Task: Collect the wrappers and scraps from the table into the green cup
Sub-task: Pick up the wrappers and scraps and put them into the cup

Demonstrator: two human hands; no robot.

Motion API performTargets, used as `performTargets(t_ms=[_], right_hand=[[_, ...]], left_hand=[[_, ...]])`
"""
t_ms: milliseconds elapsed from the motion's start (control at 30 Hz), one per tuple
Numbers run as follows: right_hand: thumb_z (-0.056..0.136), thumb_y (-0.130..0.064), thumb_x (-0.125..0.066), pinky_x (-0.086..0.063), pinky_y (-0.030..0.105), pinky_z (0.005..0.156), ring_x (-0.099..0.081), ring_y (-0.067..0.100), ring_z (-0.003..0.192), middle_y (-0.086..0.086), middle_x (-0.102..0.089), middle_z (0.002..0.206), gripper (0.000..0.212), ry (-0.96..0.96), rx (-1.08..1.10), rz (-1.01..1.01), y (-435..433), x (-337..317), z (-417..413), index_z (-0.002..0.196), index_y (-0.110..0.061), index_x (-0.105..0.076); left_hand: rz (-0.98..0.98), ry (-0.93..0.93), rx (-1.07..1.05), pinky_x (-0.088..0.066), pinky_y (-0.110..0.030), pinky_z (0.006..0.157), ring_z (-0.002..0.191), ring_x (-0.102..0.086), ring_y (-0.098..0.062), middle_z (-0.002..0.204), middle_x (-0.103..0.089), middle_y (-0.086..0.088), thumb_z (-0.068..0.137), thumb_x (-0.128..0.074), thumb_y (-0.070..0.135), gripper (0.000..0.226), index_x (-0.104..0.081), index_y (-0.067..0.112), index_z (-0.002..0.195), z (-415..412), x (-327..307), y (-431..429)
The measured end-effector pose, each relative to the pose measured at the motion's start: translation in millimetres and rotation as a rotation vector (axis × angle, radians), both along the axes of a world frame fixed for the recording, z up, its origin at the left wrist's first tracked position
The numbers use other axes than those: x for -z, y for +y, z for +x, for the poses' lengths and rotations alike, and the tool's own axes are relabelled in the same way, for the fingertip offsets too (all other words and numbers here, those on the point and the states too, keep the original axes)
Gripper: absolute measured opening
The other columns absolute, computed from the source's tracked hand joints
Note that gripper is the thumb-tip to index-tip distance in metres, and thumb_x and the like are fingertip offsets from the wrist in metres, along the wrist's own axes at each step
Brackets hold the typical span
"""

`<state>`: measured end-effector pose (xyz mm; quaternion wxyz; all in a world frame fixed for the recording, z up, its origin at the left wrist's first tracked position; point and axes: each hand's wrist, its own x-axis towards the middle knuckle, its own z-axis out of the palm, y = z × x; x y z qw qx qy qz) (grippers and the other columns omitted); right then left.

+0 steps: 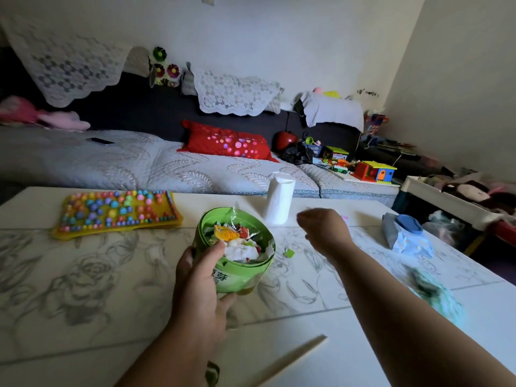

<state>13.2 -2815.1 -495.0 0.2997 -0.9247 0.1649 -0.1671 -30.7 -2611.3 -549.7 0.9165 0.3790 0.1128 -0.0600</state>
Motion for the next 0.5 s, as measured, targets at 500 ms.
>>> performTargets(t_ms=[500], right_hand=[[0.083, -0.026, -0.064, -0.042, 0.02, 0.065, -0.054, 0.019, 0.083, 0.013, -0.067, 0.101, 0.029, 0.427, 0.091, 0.001, -21.7, 97.7, 74.4, 0.107, -0.01, -0.069]], left_hand=[[0.095, 0.012, -0.092, -0.053, -0.06, 0.095, 0.109, -0.069, -0.027, 0.119, -0.074, 0.0, 0.086, -0.07, 0.029, 0.035, -0.068, 0.029, 0.121, 34.4, 24.6, 21.4]])
